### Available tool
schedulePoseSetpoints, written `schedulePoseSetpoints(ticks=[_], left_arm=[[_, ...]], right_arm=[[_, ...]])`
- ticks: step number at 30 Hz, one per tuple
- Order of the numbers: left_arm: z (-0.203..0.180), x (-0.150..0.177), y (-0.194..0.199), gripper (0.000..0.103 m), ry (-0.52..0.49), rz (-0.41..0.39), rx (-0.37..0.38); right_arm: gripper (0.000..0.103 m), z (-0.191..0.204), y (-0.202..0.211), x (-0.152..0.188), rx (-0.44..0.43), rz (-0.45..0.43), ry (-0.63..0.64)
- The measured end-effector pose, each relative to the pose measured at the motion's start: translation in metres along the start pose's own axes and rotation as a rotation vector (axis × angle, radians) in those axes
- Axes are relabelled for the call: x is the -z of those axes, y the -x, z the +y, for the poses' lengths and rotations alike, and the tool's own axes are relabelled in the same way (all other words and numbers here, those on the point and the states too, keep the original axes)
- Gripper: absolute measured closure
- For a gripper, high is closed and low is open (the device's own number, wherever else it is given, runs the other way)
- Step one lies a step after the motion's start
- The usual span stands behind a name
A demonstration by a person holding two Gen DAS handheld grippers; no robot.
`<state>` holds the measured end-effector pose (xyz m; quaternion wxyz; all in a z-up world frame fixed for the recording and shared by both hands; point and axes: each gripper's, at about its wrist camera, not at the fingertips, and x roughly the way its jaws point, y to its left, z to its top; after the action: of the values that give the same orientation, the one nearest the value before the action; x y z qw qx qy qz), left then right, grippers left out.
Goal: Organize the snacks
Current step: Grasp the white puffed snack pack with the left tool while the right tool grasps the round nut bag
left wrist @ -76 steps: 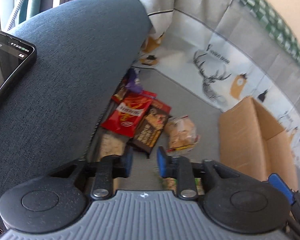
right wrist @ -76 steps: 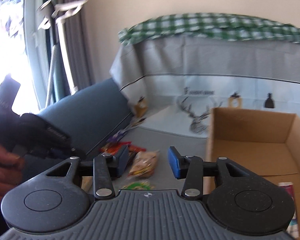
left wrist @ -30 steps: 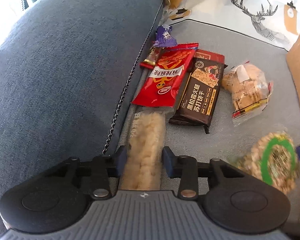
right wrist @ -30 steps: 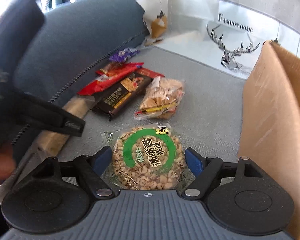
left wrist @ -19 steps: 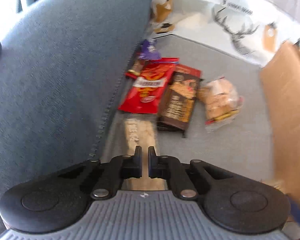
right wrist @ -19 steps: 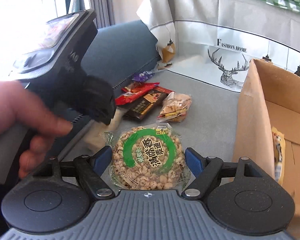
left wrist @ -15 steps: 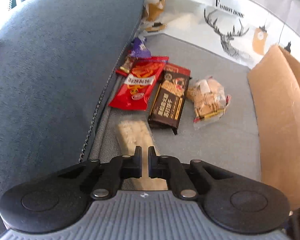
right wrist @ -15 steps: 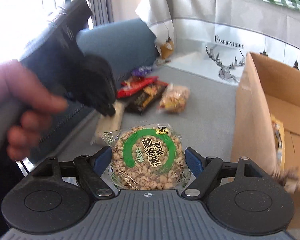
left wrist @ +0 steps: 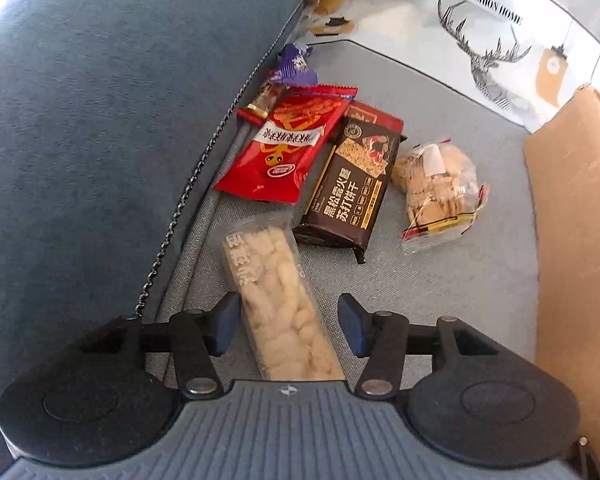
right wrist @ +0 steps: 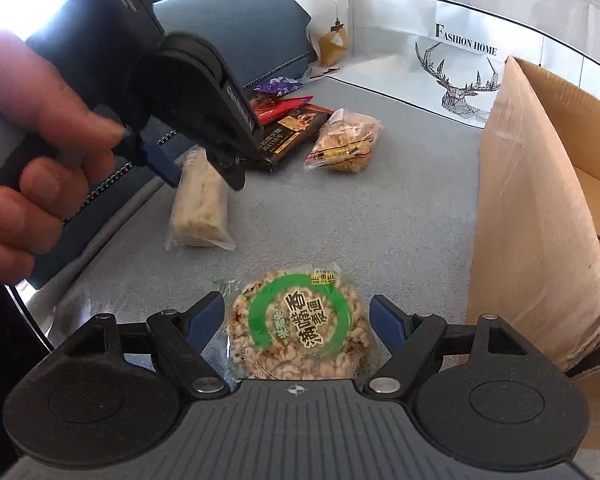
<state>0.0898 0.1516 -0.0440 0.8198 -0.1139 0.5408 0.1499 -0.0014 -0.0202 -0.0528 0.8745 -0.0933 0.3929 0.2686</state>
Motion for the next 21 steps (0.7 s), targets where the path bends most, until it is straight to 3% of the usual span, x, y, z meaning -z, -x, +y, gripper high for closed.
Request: schedulePoseSetpoints(ticks=[4,8,14,18,21], left_arm=[[-0.004,0.001,-0.007,0.046,-0.024,0.023,-0.032],[-0.003,0.002,-0.007,0.058,-0.041,0.027,-0.034],[-0.001,0.007,0.006,0.063,-0.067,-0.014,0.017],[-0.004,0.012,0.013,0.063,-0.109,-0.019,0.073],[-0.008,0.015,0.014,0.063,-0.148,-0.007,0.104]], right_arm=[[0.021,-0.006,-0.004,0.0,-0.01,0.014,-0.022],[0.019,-0.007,-0.007,0.001,-0.013,0.021,-0.022],[0.025,-0.006,-0.009,-0.001,-0.018,0.014,-0.021],[0.063,-0.01,-0.001,-0.002,-0.003,-0.028,-0.046],[0.066,-0.018,0.001,-0.003,-0.018,-0.022,-0.093]])
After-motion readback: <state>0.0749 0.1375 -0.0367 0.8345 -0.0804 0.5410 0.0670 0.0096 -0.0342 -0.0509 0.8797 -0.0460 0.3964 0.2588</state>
